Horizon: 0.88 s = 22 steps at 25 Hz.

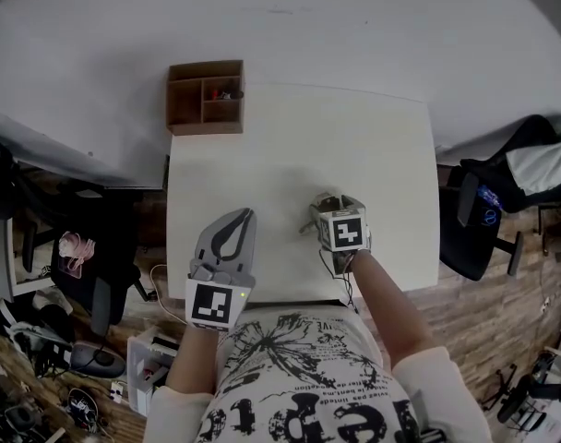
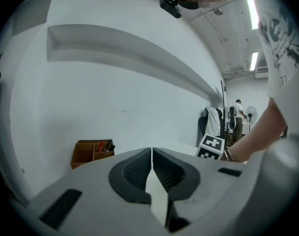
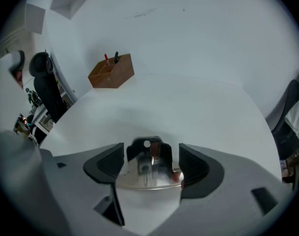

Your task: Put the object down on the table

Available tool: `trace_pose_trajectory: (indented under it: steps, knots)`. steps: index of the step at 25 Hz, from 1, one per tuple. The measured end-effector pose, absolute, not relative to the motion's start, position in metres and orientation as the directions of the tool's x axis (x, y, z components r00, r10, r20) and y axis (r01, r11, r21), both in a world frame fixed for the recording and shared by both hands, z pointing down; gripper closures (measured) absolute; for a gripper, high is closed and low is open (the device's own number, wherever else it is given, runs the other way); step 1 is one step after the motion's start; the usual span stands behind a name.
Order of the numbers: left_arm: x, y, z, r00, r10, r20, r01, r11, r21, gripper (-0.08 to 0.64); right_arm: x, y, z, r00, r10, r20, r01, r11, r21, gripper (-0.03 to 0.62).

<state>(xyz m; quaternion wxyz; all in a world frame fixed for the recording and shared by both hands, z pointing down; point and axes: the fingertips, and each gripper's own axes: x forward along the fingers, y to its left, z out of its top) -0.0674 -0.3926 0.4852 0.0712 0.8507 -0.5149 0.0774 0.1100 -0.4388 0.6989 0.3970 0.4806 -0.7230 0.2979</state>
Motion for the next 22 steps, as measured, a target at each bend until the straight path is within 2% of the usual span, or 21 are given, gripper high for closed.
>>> trace_pose_trajectory:
  steps: [4, 9, 17, 22]
  knots:
    - [-0.066, -0.393, 0.473, 0.460, -0.869, 0.184, -0.886, -0.464, 0.022, 0.548, 0.099, -0.445, 0.650, -0.324, -0.561, 0.762, -0.917, 0.383, -0.108, 0.315]
    - [-0.056, -0.388, 0.443, 0.464, -0.877, 0.125, -0.884, -0.468, -0.003, 0.548, 0.102, -0.451, 0.568, -0.378, -0.733, 0.565, -0.913, 0.397, -0.095, 0.456]
    - [-0.042, -0.381, 0.405, 0.438, -0.895, 0.082, -0.893, -0.444, -0.072, 0.548, 0.122, -0.432, 0.449, -0.420, -0.878, 0.231, -0.905, 0.424, -0.032, 0.578]
    - [-0.032, -0.377, 0.376, 0.422, -0.903, 0.084, -0.899, -0.429, -0.084, 0.548, 0.144, -0.419, 0.390, -0.403, -0.915, 0.029, -0.914, 0.404, 0.031, 0.600]
